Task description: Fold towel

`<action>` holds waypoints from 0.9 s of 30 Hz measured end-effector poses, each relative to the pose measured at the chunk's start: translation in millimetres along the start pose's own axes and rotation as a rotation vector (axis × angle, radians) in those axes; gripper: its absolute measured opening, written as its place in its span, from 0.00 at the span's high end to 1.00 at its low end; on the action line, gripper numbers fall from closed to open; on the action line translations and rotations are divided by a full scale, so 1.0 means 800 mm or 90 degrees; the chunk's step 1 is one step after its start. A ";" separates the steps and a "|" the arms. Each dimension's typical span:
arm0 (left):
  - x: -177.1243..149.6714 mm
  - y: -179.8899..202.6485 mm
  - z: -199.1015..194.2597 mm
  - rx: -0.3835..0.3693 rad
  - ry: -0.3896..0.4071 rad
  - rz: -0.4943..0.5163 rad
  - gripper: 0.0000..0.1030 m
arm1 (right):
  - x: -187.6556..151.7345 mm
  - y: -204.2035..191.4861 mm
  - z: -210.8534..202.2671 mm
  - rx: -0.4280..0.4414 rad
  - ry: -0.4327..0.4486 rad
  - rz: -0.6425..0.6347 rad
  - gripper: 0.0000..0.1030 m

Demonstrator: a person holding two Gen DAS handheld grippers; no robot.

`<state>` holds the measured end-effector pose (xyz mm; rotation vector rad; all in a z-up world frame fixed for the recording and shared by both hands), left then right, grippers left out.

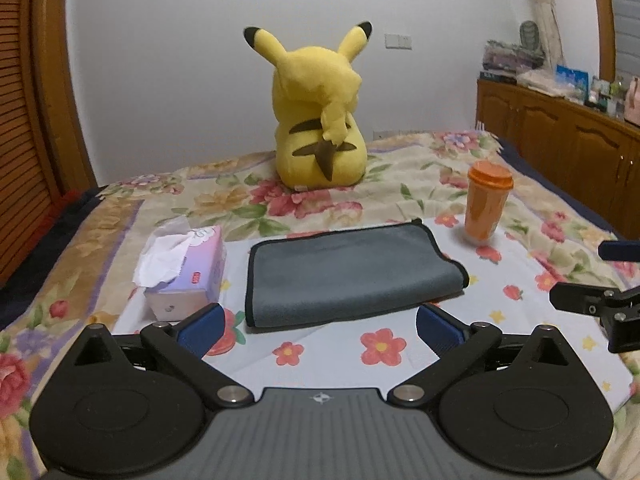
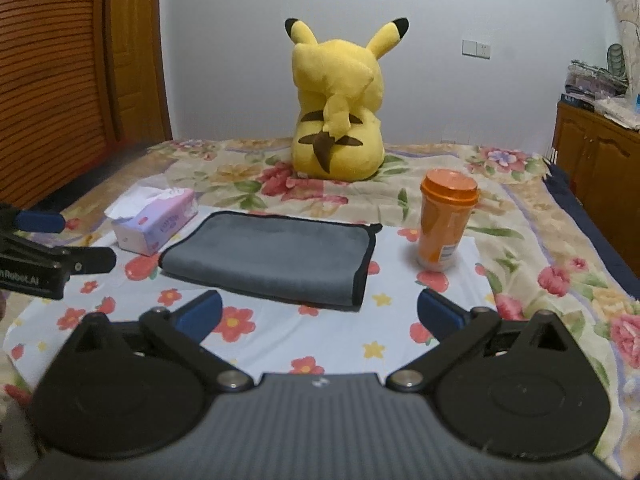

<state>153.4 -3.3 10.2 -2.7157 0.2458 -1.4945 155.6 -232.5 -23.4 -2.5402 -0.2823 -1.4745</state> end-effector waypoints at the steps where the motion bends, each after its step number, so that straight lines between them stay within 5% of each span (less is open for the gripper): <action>1: 0.001 0.000 -0.005 0.000 0.000 -0.004 0.00 | 0.001 -0.001 -0.005 0.000 0.003 0.001 0.00; 27: -0.024 0.027 -0.136 -0.001 0.022 0.018 0.00 | 0.002 -0.020 -0.112 -0.011 0.054 0.016 0.00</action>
Point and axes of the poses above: each gripper's, at about its wrist camera, not at the fingertips, and z roughly the way its jaws point, y to its right, x to its top, the point moved 1 cm from there along z, roughly the way its jaws point, and after that the axes turned 3 degrees about x, right-handed, at the moved point
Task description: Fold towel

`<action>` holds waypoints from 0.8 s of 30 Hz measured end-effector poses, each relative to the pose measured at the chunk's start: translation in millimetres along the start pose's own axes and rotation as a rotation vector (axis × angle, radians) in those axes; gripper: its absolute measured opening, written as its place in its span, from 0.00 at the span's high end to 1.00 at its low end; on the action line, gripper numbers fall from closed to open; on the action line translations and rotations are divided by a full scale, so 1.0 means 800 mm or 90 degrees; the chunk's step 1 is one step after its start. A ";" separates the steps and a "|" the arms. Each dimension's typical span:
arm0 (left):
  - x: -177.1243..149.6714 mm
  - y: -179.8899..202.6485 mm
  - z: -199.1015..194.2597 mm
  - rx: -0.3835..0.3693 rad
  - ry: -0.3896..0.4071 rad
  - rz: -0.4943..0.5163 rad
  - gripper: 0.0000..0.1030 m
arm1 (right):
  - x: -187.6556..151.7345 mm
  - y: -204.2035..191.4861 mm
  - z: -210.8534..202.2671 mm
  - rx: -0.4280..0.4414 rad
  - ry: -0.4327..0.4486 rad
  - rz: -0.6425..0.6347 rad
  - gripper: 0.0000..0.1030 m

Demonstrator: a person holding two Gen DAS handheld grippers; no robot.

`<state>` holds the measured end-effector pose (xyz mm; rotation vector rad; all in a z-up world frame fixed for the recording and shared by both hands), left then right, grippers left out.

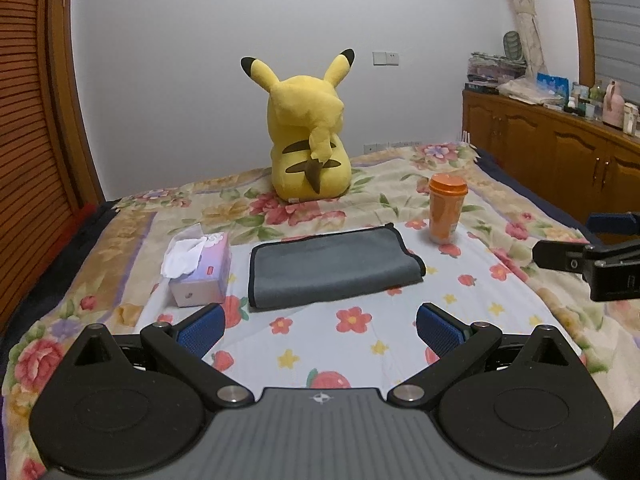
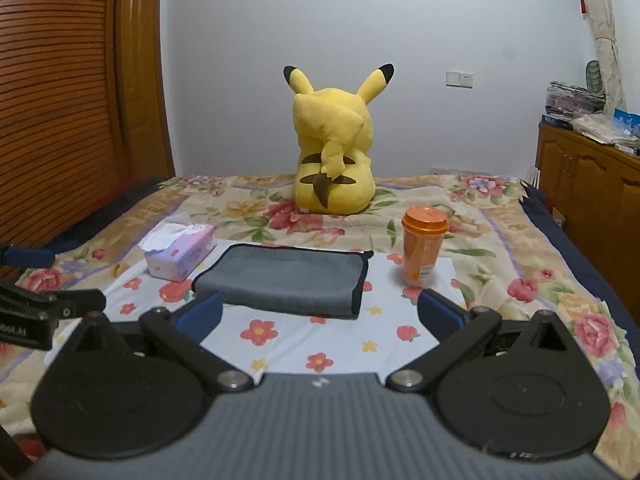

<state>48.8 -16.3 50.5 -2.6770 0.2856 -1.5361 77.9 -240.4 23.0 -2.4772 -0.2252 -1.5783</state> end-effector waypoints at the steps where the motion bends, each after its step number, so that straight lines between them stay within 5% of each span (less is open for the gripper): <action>1: -0.003 0.001 -0.002 0.001 0.000 0.000 0.00 | -0.001 0.000 -0.002 0.000 0.000 0.000 0.00; 24: -0.076 0.013 0.020 -0.007 -0.063 -0.040 0.00 | -0.070 -0.013 0.007 0.007 -0.046 0.011 0.00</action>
Point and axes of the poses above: each gripper's, at about its wrist camera, not at the fingertips, and z roughly the way its jaws point, y to its right, x to its top, the point moved 1 cm from there along z, roughly the way its jaws point, and after that the axes turned 3 degrees about x, right-handed, at the moved point
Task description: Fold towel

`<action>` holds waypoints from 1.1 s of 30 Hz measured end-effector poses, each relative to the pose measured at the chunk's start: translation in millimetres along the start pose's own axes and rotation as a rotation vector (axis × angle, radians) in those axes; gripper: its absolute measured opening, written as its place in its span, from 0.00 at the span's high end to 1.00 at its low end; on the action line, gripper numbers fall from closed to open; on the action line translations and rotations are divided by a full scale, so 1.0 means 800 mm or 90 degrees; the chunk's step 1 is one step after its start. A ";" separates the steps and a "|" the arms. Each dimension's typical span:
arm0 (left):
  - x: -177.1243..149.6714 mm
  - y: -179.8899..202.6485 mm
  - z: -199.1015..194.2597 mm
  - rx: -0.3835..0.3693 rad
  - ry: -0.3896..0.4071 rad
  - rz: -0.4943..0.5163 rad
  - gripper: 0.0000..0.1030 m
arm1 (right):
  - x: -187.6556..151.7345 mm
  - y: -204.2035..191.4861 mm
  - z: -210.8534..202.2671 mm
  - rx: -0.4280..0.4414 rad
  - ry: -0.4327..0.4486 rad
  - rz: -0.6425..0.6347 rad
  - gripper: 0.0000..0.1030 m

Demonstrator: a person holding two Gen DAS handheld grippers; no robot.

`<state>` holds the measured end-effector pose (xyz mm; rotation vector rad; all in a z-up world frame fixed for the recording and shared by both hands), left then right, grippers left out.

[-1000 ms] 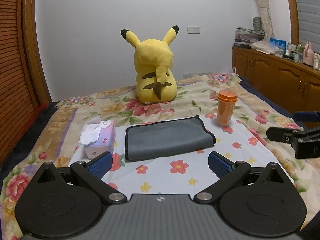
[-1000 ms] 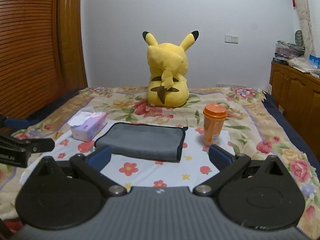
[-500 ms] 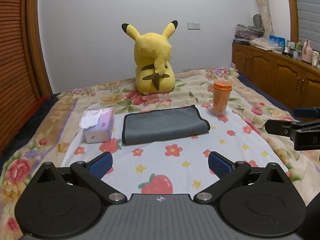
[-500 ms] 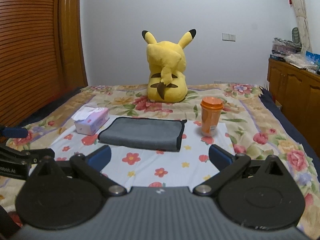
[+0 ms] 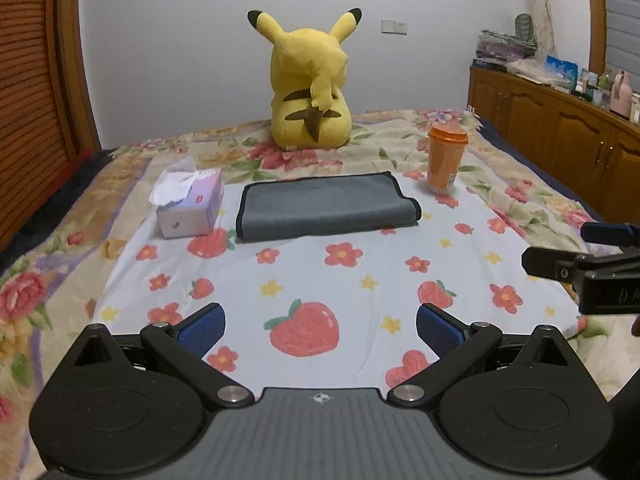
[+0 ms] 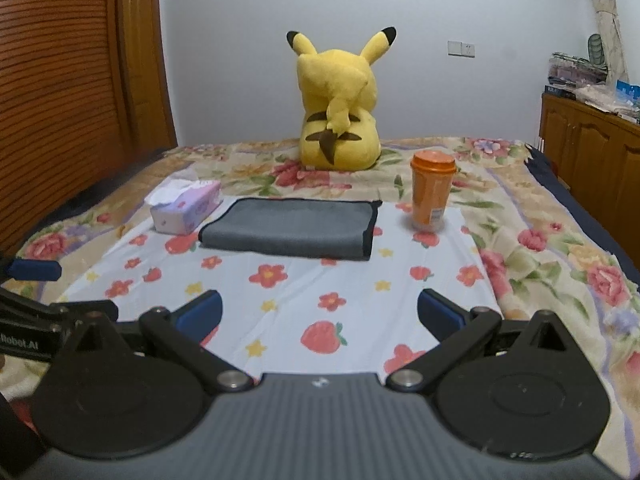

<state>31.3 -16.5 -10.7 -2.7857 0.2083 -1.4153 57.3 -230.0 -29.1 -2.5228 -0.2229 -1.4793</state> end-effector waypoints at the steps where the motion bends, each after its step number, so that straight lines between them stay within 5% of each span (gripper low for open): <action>1: -0.002 0.000 0.002 0.000 -0.001 -0.003 0.00 | -0.002 -0.001 0.002 -0.001 -0.002 -0.003 0.00; 33: -0.025 -0.015 0.019 0.026 0.033 -0.037 0.00 | -0.021 0.009 0.022 -0.025 -0.017 0.009 0.00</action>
Point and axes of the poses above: each gripper's, at about its wrist camera, not at the fingertips, and z roughly the way its jaws point, y to its right, x to its top, the point moved 1 cm from there along z, roughly the way its jaws point, and after that the axes turned 3 degrees about x, right-handed, at the moved point
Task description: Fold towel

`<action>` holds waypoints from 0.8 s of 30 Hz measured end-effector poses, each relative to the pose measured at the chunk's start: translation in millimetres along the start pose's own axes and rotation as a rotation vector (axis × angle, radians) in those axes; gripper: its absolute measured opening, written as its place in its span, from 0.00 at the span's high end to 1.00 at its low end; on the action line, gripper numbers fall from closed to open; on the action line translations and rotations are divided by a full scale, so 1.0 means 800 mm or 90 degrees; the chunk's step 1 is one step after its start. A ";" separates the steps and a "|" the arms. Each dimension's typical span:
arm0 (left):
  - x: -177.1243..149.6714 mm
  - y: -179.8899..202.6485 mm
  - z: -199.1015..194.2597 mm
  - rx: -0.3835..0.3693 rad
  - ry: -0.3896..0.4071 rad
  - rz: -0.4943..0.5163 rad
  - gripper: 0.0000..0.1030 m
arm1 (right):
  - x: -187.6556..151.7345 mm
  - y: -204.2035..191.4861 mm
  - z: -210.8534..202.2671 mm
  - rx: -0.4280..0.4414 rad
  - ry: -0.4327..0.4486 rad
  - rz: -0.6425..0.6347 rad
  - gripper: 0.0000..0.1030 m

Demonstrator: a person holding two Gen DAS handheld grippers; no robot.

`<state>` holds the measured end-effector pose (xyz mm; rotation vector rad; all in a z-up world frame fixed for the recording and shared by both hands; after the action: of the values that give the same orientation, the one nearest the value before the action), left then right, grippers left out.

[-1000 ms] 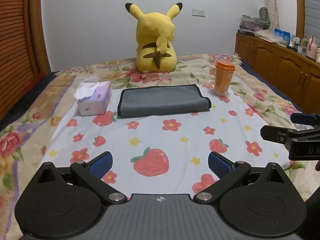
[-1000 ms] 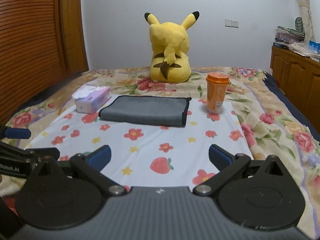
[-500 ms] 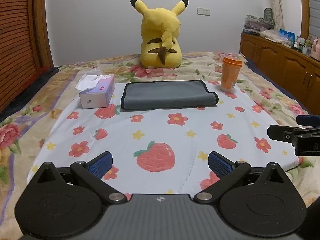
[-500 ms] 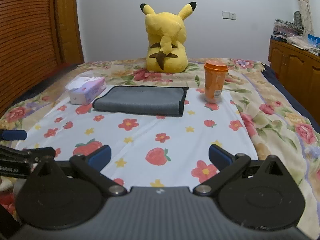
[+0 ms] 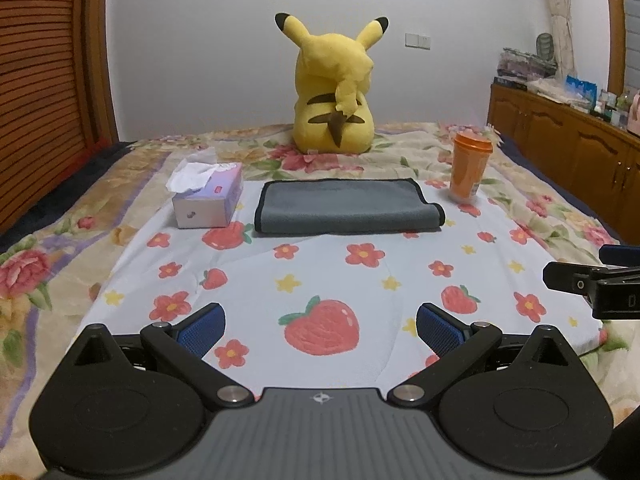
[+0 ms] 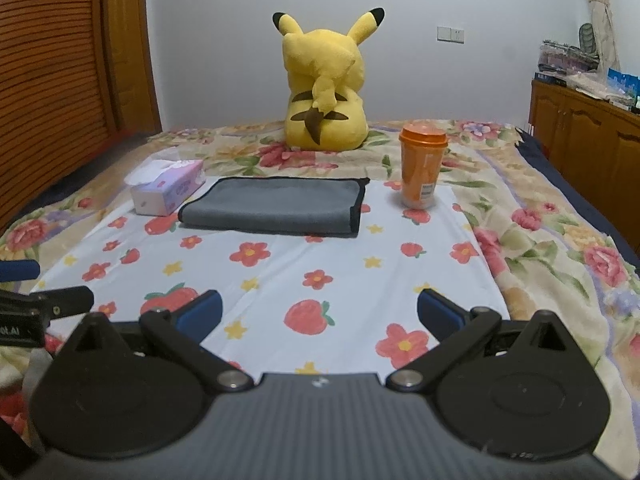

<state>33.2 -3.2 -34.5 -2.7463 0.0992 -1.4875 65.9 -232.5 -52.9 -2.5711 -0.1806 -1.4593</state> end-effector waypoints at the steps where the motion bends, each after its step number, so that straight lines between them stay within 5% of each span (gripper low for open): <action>1: 0.000 0.000 -0.002 0.002 0.006 0.001 0.00 | 0.000 0.000 -0.001 0.000 0.003 -0.001 0.00; 24: 0.005 0.005 -0.024 0.008 0.086 0.020 0.00 | 0.003 0.001 -0.018 -0.007 0.066 -0.007 0.00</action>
<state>19.1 -6.9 -20.8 -2.6201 0.1334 -1.6579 55.6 -236.0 -43.6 -2.4988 -0.1734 -1.5979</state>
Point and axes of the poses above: each gripper's, at about its wrist camera, not at the fingertips, and z roughly the way its jaws point, y to its right, x to its top, the point moved 1 cm from there along z, roughly the way its jaws point, and after that the axes turned 3 degrees about x, right-handed, at the moved point
